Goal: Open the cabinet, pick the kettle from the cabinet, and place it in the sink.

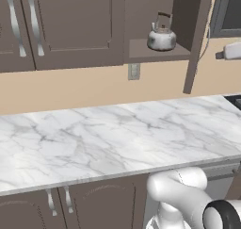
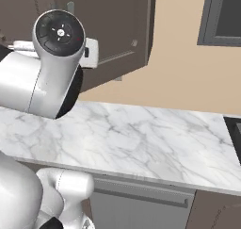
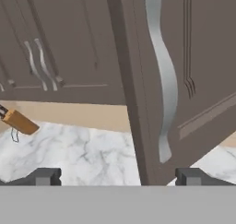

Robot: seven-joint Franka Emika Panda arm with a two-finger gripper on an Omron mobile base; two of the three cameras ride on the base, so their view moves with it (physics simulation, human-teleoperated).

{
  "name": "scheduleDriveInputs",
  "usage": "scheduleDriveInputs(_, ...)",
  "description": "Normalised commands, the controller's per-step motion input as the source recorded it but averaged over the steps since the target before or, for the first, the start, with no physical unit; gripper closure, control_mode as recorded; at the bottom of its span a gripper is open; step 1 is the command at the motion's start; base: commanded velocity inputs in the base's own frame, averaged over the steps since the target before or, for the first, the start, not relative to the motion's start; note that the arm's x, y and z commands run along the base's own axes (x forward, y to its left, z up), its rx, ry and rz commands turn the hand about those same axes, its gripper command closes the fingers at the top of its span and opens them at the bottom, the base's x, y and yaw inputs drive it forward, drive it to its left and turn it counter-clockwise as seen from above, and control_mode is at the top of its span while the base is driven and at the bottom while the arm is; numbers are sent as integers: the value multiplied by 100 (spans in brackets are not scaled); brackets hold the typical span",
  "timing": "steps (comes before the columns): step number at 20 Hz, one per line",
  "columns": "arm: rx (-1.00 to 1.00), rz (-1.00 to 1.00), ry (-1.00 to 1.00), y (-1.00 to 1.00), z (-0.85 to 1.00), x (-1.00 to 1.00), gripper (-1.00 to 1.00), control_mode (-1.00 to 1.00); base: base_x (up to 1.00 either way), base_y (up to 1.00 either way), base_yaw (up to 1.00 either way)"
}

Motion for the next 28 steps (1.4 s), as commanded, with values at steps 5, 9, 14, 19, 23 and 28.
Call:
scheduleDriveInputs(5, 0, -20, 9, 50, -13, -31, -100, -100, 0, 0, 0)
scheduleDriveInputs(9, 0, -25, 8, 54, -19, -5, -100, -100, 0, 0, 0)
scheduleDriveInputs(14, 4, -31, 5, 49, -13, 14, -100, -100, 0, 0, 0)
scheduleDriveInputs(19, 12, -40, 0, 37, -7, 23, -100, -100, 0, 0, 0)
scheduleDriveInputs(23, 11, -56, -1, 24, -17, 31, -100, -100, 0, 0, 0)
scheduleDriveInputs(28, 20, -52, 0, 15, -11, 32, -100, -100, 0, 0, 0)
